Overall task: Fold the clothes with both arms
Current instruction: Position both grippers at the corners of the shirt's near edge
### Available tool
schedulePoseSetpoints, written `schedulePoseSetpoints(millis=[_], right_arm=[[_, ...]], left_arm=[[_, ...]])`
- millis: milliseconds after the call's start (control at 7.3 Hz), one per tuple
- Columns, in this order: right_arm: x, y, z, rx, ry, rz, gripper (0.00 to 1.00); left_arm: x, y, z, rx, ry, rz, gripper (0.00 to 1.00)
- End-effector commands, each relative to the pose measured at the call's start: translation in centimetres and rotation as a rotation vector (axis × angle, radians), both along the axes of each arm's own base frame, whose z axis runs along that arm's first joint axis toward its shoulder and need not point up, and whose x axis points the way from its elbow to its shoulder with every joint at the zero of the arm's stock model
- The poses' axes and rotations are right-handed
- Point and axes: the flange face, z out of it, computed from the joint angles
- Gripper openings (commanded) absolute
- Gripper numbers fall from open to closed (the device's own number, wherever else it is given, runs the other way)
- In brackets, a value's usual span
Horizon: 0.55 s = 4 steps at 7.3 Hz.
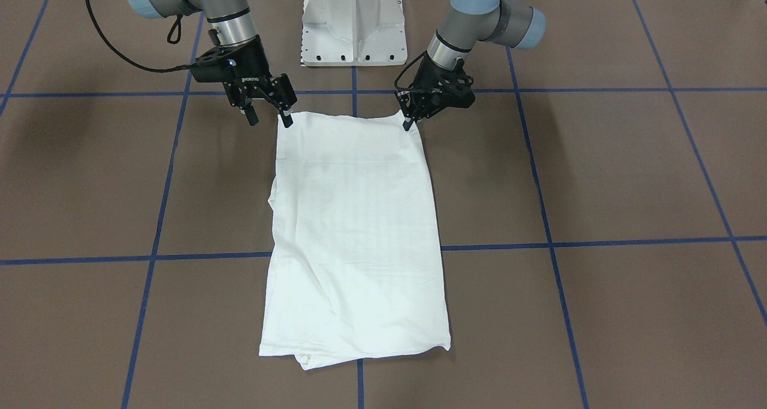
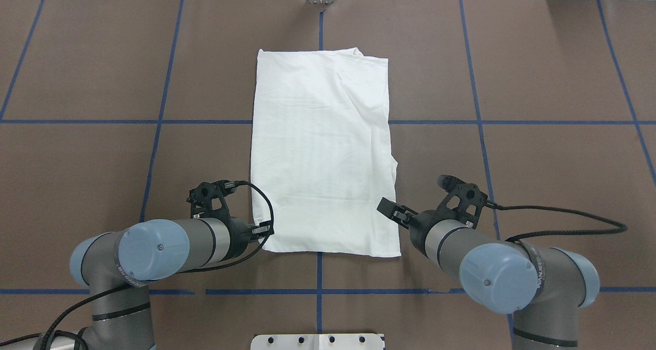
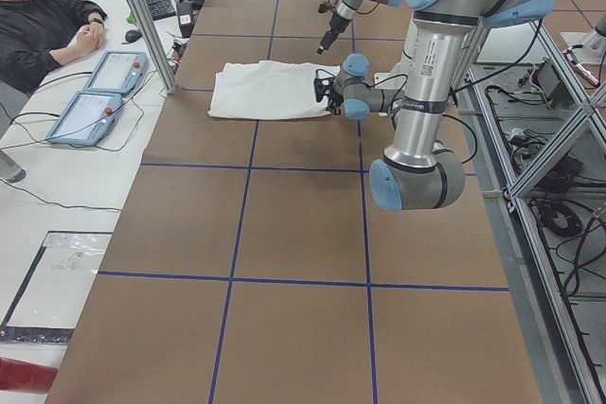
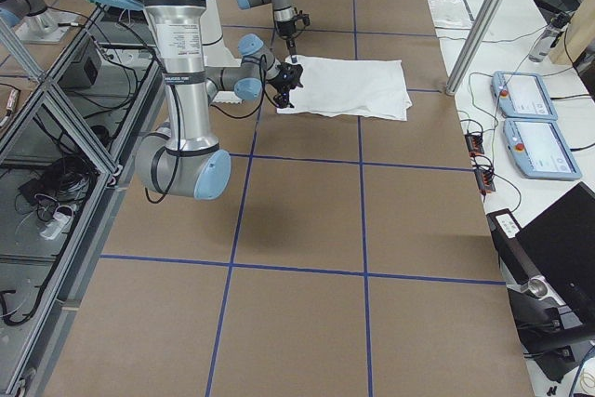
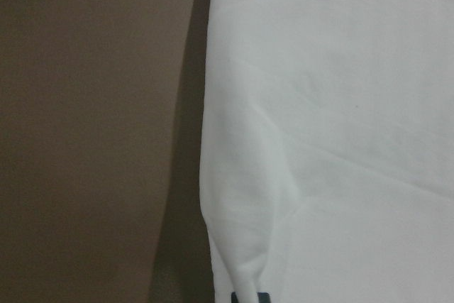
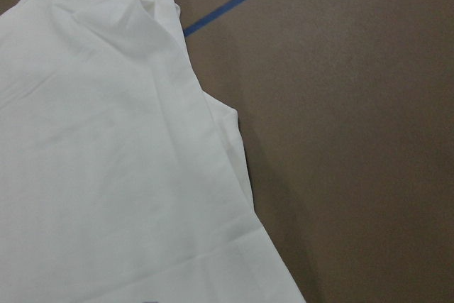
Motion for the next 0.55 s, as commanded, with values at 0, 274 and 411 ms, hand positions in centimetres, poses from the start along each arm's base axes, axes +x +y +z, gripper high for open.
schedulePoseSetpoints(millis=[0,274,411], right_arm=[[-4.4,3.7,-1.7,-0.168,0.004,0.074,0.96],[-7.5,5.2,-4.4,-0.259,0.003,0.112,0.91],[-8.4,5.1,-4.0,-0.272,0.012,0.122,0.89]], left_arm=[[-0.2,0.0,-0.3,0.002,0.007,-0.002,0.00],[-0.3,0.0,-0.3,0.003,0.007,-0.004,0.00],[-0.2,0.0,-0.4,0.003,0.008,-0.004,0.00]])
